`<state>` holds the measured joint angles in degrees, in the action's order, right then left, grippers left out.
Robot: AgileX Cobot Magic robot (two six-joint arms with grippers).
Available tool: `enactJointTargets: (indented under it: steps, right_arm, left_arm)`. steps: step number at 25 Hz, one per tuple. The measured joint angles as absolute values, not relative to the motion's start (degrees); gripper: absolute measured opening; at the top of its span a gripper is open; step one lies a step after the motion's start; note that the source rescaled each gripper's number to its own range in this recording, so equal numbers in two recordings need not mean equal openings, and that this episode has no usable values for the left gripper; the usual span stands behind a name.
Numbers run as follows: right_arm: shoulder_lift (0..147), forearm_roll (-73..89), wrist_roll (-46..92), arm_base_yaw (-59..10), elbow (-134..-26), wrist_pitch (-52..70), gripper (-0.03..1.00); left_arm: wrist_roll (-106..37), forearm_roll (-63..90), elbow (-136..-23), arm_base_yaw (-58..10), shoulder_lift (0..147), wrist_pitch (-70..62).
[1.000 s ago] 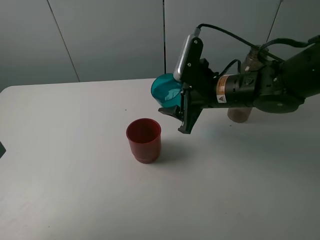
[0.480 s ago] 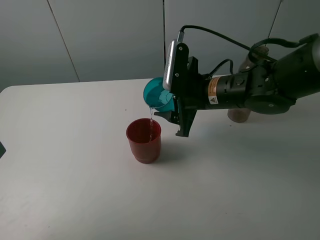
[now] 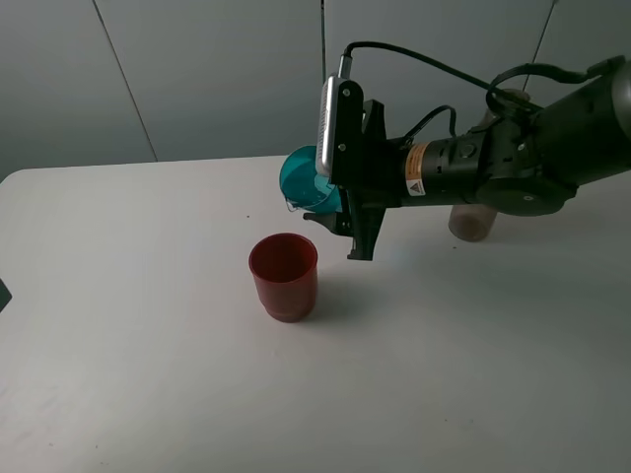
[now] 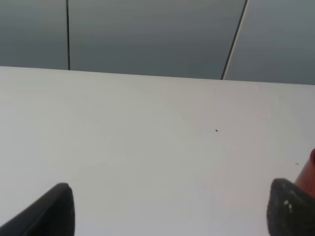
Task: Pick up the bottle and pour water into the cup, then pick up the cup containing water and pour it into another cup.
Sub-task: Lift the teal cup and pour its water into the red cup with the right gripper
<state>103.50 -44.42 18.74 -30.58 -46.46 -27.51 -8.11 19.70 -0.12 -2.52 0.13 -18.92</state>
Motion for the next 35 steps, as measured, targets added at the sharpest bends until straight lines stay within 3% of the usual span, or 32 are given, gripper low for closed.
enactJointTargets:
  steps: [22, 35]
  right_arm:
    - [103.50, -40.81, 35.54, -32.92, -46.46, -26.36, 0.07]
    - [103.50, -39.67, 37.93, -32.92, -49.32, -26.12, 0.07]
  left_arm:
    - [-8.22, 19.70, -0.12, -2.52, 0.13, -18.92]
    - [-8.22, 19.70, -0.12, -2.52, 0.13, -18.92]
